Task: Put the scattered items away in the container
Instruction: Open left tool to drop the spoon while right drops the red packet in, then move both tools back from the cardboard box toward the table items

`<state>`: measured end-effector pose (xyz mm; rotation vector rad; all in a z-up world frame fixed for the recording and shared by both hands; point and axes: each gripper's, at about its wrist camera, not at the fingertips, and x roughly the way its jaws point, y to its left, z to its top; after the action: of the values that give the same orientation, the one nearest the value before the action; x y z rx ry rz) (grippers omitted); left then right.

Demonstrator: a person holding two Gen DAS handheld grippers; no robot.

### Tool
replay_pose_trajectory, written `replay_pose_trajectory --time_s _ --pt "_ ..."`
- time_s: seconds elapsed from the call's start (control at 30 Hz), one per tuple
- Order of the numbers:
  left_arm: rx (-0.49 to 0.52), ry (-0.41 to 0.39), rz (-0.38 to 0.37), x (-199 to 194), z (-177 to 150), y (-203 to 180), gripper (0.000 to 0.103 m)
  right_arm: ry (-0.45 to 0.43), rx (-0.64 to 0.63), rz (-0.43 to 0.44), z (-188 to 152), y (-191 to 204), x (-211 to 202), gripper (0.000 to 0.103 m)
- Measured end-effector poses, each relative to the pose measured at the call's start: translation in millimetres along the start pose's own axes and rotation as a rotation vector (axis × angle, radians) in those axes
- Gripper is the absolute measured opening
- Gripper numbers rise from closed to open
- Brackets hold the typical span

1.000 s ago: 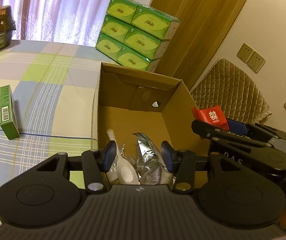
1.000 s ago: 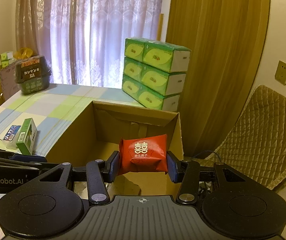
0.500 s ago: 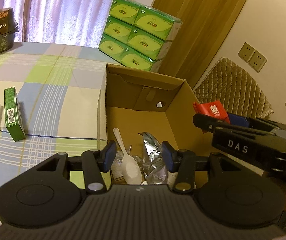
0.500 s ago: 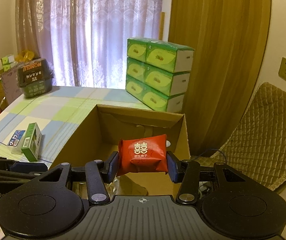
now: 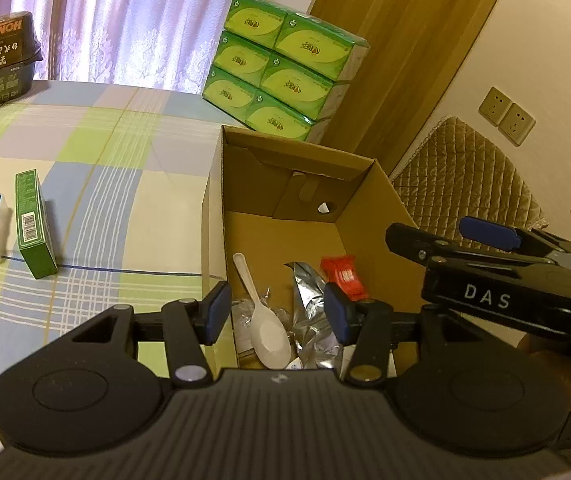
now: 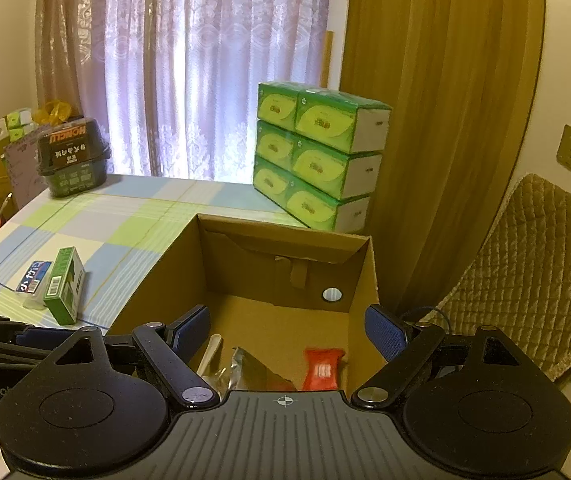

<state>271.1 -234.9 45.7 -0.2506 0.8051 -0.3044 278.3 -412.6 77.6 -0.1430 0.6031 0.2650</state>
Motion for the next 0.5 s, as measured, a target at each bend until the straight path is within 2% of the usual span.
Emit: replay_pose_trajectory --time_s 0.23,0.5 --pt "0.001 -0.005 0.0 -4.5 -1.7 1.5 0.047 -0.002 -0.005 -0.007 2.1 1.1 -6.5 0.089" --pt "0.01 -0.037 0.022 -29.0 -0.6 9.7 0.062 -0.027 -0.021 0.002 13.0 16.7 -25.1 0.089"
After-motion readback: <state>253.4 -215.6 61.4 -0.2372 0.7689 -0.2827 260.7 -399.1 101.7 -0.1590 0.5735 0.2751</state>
